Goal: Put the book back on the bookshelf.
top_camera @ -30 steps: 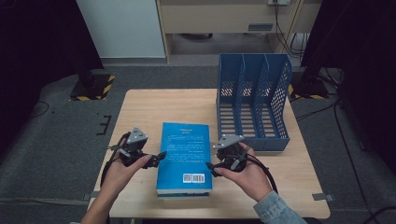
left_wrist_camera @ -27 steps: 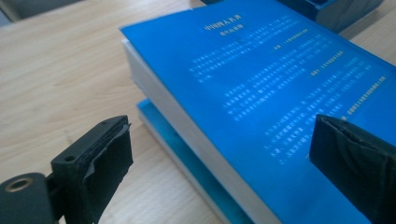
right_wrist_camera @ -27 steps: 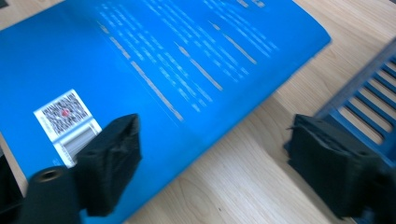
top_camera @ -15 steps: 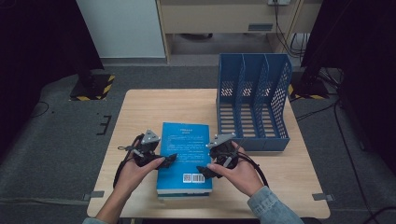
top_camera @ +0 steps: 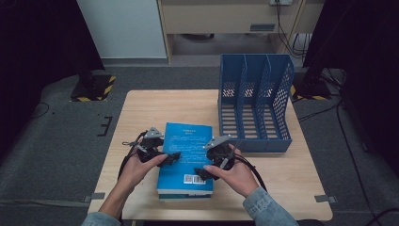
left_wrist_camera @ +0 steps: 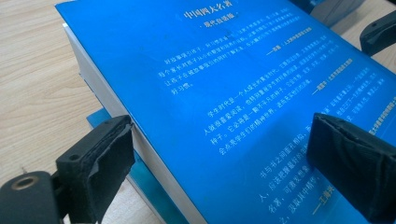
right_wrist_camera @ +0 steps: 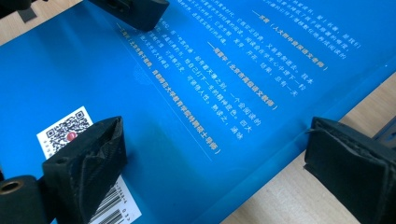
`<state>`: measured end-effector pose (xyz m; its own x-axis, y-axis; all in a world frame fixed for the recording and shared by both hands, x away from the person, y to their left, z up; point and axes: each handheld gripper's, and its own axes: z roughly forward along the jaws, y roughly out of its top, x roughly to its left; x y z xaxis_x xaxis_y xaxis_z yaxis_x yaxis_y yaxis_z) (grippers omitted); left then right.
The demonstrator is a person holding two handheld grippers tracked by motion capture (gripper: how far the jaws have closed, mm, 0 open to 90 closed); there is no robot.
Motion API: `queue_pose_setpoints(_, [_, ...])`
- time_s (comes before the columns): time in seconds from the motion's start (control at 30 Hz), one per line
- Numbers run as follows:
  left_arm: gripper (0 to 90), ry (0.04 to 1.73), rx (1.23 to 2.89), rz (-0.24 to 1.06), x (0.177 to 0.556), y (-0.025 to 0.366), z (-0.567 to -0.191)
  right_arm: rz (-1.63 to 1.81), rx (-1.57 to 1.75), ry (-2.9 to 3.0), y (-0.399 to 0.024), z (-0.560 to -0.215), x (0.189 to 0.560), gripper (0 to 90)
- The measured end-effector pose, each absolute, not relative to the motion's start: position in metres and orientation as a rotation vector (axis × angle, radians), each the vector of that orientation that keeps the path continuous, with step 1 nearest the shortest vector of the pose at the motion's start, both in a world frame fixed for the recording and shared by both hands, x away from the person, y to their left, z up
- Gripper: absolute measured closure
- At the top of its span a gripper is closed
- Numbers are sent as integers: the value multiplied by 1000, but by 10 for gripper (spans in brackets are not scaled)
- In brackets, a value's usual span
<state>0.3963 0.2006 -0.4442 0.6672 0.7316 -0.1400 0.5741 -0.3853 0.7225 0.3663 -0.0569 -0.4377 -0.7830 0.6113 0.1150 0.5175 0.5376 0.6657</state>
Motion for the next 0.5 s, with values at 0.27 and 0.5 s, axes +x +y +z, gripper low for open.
queue_pose_setpoints(0.27, [35,996,2110,225,403,202,-446,1208,1112,2658,-72,-451,371,52])
queue_pose_setpoints(0.5, [0,1005,2095,201,410,201,-449,1325,1205,2686,-79,-463,379,40])
